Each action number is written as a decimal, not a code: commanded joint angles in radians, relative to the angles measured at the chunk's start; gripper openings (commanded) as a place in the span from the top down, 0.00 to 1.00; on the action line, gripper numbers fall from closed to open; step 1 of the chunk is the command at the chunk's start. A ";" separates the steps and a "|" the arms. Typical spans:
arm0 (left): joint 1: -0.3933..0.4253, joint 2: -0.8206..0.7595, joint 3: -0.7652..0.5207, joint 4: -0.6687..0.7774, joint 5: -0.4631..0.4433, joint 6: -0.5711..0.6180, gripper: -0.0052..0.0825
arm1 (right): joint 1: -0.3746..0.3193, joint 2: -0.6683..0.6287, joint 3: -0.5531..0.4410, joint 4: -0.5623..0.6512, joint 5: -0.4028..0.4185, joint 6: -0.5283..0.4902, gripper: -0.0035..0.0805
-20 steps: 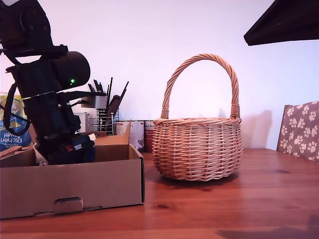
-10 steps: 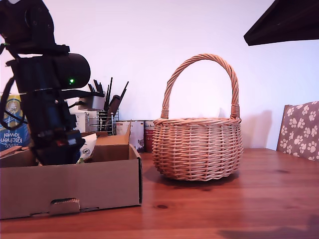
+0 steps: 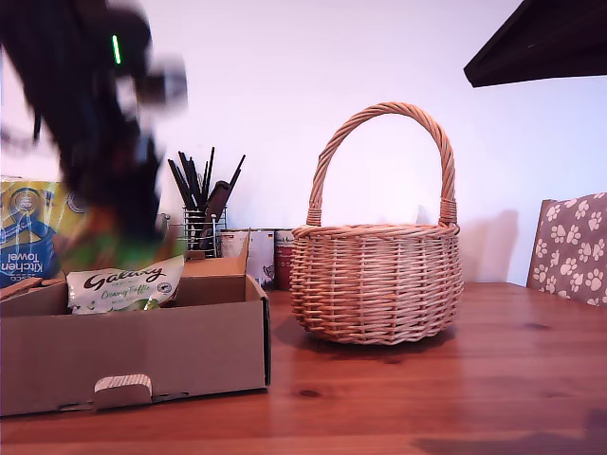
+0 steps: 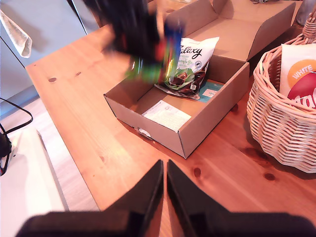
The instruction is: Move the bags of Easter eggs from the cardboard box on the left into the woven basket on the right side.
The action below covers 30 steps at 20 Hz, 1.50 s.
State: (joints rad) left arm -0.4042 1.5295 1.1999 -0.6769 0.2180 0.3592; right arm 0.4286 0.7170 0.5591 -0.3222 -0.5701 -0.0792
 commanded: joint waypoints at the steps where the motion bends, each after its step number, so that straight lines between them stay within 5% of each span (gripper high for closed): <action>1: -0.010 -0.007 0.000 0.078 0.120 -0.078 0.72 | 0.003 0.000 0.010 0.007 -0.006 0.000 0.97; 4: -0.064 0.017 0.000 0.307 0.267 -0.161 0.72 | 0.003 0.000 0.010 0.007 -0.006 0.000 0.97; 10: -0.203 0.161 0.002 0.824 0.223 -0.277 0.72 | 0.003 0.000 0.010 0.004 -0.006 0.000 0.97; 13: -0.238 0.267 0.037 0.954 0.178 -0.279 0.72 | 0.003 0.000 0.010 0.003 -0.006 0.000 0.97; 17: -0.247 0.377 0.084 1.064 0.072 -0.261 0.72 | 0.003 0.000 0.010 0.003 -0.006 0.000 0.97; 30: -0.290 0.429 0.108 1.112 0.003 -0.245 0.71 | 0.003 0.000 0.010 -0.004 -0.002 -0.001 0.97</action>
State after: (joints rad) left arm -0.6899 1.9461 1.3014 0.4206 0.2325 0.1055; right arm 0.4278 0.7170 0.5594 -0.3271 -0.5697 -0.0792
